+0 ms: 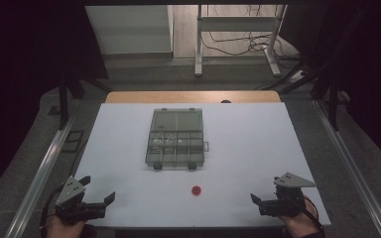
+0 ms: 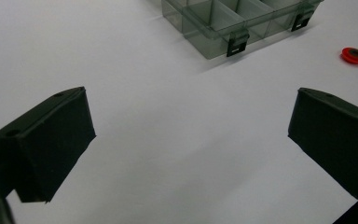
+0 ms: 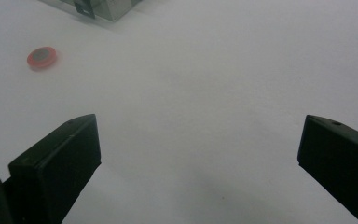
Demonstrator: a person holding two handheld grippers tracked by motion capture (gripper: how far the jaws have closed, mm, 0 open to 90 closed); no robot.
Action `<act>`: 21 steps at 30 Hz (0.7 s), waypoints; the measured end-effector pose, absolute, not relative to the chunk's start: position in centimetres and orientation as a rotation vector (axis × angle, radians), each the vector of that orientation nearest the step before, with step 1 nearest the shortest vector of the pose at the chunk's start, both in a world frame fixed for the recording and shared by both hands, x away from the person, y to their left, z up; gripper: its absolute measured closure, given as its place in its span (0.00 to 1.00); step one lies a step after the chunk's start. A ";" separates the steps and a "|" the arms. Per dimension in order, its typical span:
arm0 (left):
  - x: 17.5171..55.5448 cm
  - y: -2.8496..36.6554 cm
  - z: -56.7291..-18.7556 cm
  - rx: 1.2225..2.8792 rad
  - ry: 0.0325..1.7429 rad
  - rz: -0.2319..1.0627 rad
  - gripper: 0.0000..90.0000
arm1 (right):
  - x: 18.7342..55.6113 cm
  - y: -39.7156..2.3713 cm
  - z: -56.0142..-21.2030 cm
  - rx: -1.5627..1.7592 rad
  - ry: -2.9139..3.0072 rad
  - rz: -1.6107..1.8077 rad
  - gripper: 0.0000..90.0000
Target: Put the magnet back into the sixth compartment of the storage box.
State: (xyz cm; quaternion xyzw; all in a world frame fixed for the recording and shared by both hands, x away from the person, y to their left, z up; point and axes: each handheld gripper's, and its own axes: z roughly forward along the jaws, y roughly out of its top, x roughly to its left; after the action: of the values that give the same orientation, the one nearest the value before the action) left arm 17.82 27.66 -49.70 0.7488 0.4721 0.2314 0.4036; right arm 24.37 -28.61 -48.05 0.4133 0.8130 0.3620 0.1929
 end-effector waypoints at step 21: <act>17.8 27.8 -49.7 1.887 1.176 0.576 0.00 | 24.4 -28.3 -48.1 1.128 2.323 1.004 0.00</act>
State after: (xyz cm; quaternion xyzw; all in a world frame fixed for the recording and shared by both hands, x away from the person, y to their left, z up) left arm 17.76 27.76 -49.72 0.7494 0.4670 0.2288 0.4098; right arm 24.41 -28.34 -48.12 0.4002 0.8241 0.3560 0.1843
